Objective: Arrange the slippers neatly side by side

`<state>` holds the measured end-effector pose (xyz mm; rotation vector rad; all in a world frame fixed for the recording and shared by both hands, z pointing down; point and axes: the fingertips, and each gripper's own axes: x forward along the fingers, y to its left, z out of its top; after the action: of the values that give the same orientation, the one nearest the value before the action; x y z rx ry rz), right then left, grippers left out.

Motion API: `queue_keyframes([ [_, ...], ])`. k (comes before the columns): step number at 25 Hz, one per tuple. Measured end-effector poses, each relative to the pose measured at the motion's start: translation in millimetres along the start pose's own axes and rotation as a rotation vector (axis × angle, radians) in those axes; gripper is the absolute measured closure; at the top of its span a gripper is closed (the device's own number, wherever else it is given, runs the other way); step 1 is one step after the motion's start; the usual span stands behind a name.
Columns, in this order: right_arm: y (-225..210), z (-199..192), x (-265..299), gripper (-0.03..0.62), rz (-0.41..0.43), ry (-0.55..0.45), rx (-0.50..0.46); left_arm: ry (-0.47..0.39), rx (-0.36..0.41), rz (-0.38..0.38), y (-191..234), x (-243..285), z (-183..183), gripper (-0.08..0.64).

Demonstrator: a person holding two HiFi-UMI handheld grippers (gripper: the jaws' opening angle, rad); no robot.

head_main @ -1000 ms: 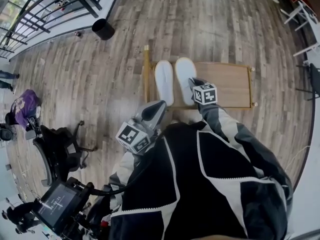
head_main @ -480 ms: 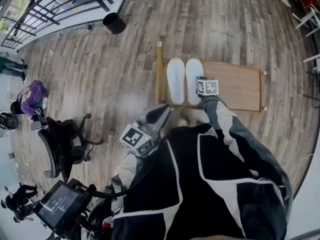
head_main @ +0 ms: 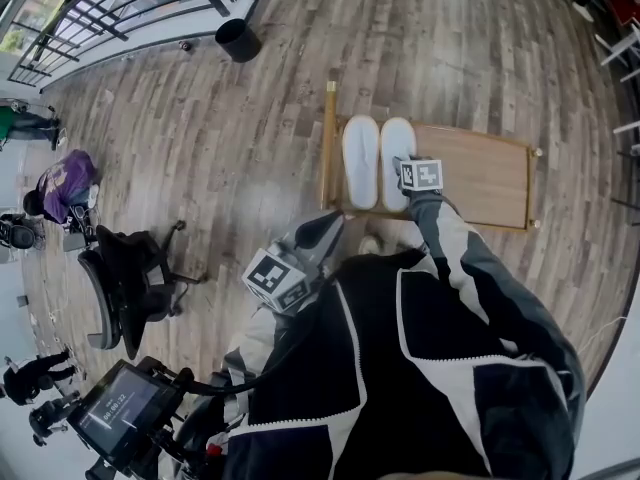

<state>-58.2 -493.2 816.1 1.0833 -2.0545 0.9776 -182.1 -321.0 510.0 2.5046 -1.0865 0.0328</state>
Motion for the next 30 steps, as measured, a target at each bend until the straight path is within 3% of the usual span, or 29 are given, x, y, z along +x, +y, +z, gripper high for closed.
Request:
queue_keyframes([
  [4, 7.4, -1.9, -2.5, 0.407, 0.021, 0.016, -0.040, -0.007, 0.006, -0.011, -1.3, 2.7, 0.1, 0.541],
  [10, 3.7, 9.5, -36.4, 0.413, 0.047, -0.049, -0.028, -0.057, 0.007, -0.041, -6.8, 11.5, 11.3, 0.540],
  [14, 11.7, 37.5, -87.2, 0.472, 0.095, -0.189, -0.052, -0.081, 0.013, -0.066, -9.6, 21.1, 18.6, 0.540],
  [16, 26.7, 55.9, -123.8, 0.544, 0.135, -0.289, -0.089, -0.089, 0.024, -0.077, -12.3, 26.0, 23.2, 0.540],
  [19, 56.6, 71.2, -183.5, 0.578, 0.195, -0.417, -0.175, -0.112, 0.040, -0.102, -20.0, 32.8, 30.0, 0.540],
  [25, 119.6, 93.9, -294.3, 0.589, 0.302, -0.633, -0.272, -0.146, 0.122, -0.147, -38.8, 41.1, 58.9, 0.541],
  [30, 148.1, 76.8, -344.0, 0.591, 0.320, -0.760, -0.393, -0.152, 0.145, -0.189, -50.3, 42.6, 65.5, 0.540],
])
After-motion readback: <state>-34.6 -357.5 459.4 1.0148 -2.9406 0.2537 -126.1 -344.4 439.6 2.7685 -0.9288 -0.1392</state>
